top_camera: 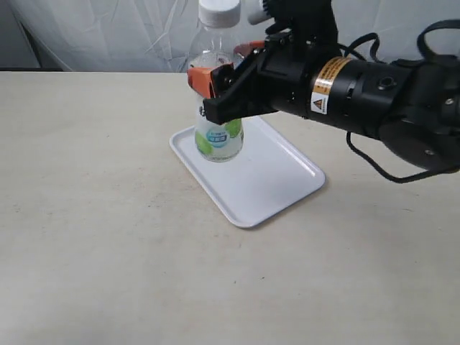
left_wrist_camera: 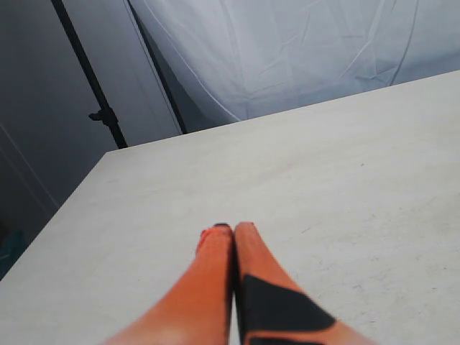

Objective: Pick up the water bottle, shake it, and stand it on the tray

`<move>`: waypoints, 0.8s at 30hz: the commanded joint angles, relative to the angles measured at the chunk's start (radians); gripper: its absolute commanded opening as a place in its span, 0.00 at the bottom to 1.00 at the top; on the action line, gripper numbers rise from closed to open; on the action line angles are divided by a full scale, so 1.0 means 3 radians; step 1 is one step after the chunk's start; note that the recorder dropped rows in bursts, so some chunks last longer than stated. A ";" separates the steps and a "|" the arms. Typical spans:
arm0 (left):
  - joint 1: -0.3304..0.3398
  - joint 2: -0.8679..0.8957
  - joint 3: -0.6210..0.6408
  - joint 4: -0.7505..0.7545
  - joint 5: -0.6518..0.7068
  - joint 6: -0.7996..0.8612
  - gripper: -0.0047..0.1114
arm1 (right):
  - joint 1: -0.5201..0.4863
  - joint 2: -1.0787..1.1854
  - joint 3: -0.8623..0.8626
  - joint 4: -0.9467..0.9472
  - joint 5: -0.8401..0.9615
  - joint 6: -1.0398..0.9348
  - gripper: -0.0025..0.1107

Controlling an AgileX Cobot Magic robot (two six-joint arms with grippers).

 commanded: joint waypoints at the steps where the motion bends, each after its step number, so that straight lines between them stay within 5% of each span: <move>1: 0.0001 -0.0017 0.0007 0.0004 0.0009 -0.0015 0.04 | -0.0013 0.0293 -0.0025 0.0381 -0.0214 -0.0469 0.01; 12: 0.0001 -0.0017 0.0007 0.0004 0.0009 -0.0015 0.04 | -0.0013 0.0664 -0.0025 0.1626 -0.0632 -0.1312 0.01; 24: 0.0001 -0.0017 0.0007 0.0004 0.0009 -0.0015 0.04 | -0.0013 0.0884 -0.0025 0.2089 -0.0553 -0.1435 0.01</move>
